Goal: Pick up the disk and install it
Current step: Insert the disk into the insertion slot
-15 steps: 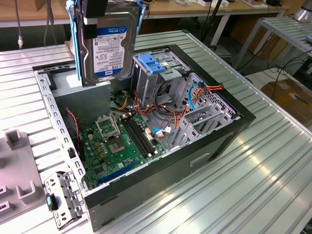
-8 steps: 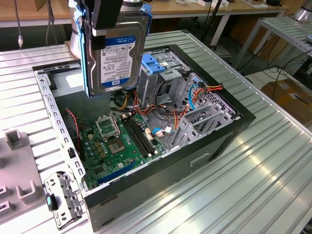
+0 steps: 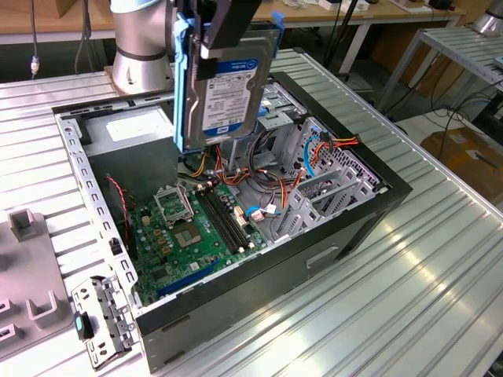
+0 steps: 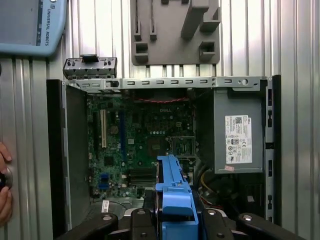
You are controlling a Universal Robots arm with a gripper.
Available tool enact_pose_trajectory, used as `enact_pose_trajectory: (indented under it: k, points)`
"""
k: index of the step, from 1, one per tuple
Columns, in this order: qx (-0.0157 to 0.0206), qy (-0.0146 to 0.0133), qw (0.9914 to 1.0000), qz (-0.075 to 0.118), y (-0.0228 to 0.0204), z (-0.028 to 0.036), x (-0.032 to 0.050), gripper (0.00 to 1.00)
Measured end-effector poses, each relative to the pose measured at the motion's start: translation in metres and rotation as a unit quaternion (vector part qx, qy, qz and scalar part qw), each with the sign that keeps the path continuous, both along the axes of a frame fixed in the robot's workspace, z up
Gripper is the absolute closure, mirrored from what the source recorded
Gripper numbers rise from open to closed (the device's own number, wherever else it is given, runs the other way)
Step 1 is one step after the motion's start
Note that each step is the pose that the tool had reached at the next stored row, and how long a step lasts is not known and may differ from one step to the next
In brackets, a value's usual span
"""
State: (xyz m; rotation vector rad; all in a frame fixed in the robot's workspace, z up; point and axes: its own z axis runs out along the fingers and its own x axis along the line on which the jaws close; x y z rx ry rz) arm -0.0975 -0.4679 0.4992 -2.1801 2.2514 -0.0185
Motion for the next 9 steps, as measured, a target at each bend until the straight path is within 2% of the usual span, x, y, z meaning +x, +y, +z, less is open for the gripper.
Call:
enact_pose_trajectory:
  k: [2, 4, 6, 9]
  points:
    - [-0.0002, -0.0001, 1.00000, 0.000, -0.0004, -0.0005, 0.0103, 0.63]
    - [-0.0006, 0.0000, 1.00000, 0.000, -0.0007, -0.0008, 0.0169, 0.63]
    - [-0.0006, -0.0001, 1.00000, 0.000, -0.0008, -0.0011, 0.0205, 0.63]
    - [-0.0007, 0.0000, 1.00000, 0.000, -0.0009, -0.0010, 0.0211, 0.63]
